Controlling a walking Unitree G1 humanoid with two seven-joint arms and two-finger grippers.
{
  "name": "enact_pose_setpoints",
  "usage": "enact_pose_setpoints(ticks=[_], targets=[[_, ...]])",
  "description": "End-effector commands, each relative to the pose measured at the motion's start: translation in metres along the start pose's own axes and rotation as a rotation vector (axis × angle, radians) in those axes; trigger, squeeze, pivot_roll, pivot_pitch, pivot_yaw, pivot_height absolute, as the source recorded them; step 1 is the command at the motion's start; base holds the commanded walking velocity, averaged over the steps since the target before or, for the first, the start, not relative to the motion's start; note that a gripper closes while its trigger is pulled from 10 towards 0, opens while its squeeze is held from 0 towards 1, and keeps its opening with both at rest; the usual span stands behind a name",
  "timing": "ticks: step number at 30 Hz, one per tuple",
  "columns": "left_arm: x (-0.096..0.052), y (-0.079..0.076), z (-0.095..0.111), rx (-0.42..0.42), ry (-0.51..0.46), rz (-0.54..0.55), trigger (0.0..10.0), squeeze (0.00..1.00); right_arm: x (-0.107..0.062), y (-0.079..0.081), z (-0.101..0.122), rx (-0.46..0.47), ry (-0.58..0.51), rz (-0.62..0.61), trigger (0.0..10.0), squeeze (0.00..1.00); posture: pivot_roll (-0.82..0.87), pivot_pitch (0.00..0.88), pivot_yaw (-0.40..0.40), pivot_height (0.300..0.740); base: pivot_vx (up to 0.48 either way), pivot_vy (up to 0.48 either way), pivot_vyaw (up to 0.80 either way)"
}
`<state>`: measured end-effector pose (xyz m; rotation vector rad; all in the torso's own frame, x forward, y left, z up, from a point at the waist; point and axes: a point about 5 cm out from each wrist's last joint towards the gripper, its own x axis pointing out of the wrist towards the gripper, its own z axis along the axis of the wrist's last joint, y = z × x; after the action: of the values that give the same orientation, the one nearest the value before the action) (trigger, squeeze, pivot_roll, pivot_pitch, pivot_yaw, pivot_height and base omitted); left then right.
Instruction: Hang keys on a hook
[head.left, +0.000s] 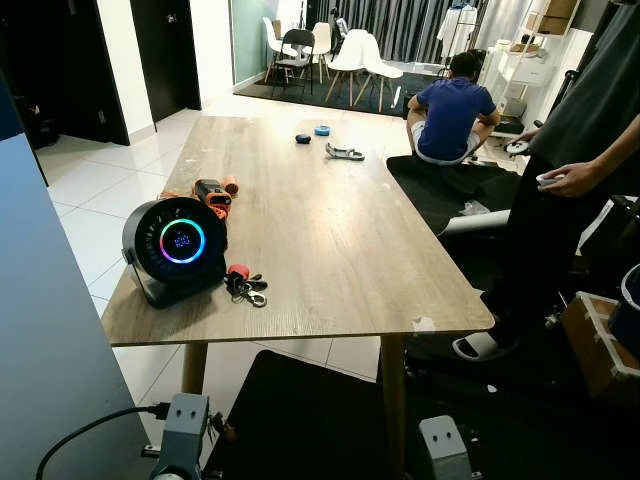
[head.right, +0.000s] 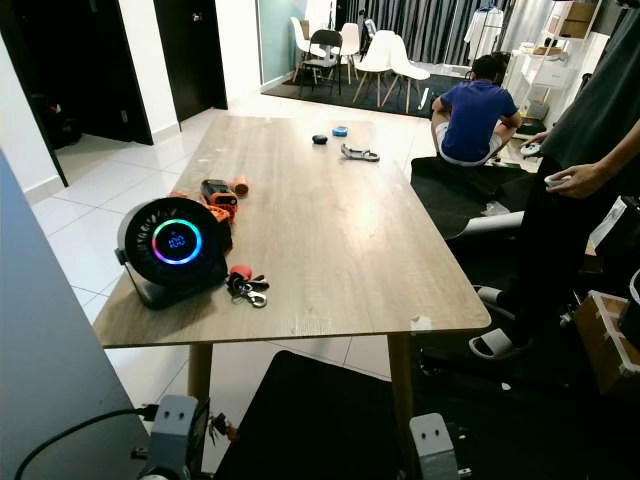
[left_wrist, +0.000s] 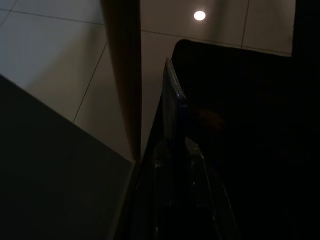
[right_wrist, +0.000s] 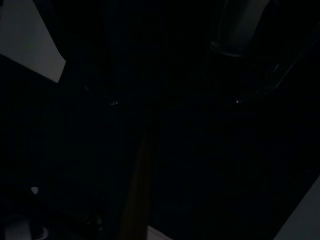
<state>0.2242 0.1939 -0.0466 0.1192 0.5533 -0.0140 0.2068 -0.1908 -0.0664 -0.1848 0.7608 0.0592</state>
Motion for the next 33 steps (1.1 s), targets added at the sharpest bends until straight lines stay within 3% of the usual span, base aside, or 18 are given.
enact_pose_setpoints(ticks=[1, 10, 15, 24, 33], targets=[[-0.0021, -0.0063, -0.0052, 0.021, 0.014, -0.031, 10.0, 0.00, -0.0012, 0.0012, -0.0042, -0.010, 0.012, 0.001, 10.0, 0.00, 0.07, 0.000, -0.027, 0.740, 0.000, 0.000, 0.00], [0.0002, -0.0021, 0.0021, 0.056, -0.014, -0.052, 10.0, 0.00, -0.0013, 0.0026, -0.0052, 0.000, 0.017, -0.004, 10.0, 0.00, 0.08, 0.000, -0.022, 0.740, 0.000, 0.000, 0.00], [-0.0010, -0.0011, 0.0012, 0.023, -0.020, -0.076, 10.0, 0.00, -0.0010, -0.0004, -0.0037, 0.005, 0.012, -0.016, 10.0, 0.00, 0.08, 0.000, -0.027, 0.740, 0.000, 0.000, 0.00], [-0.0027, -0.0014, 0.0005, 0.044, -0.033, -0.099, 10.0, 0.00, -0.0019, -0.0015, -0.0045, -0.024, 0.003, -0.015, 10.0, 0.00, 0.08, 0.000, -0.042, 0.740, 0.000, 0.000, 0.00], [-0.0068, -0.0046, -0.0062, 0.067, -0.021, -0.144, 10.0, 0.00, -0.0027, -0.0009, -0.0065, -0.034, 0.005, -0.008, 10.0, 0.00, 0.09, 0.000, -0.044, 0.740, 0.000, 0.000, 0.80]])
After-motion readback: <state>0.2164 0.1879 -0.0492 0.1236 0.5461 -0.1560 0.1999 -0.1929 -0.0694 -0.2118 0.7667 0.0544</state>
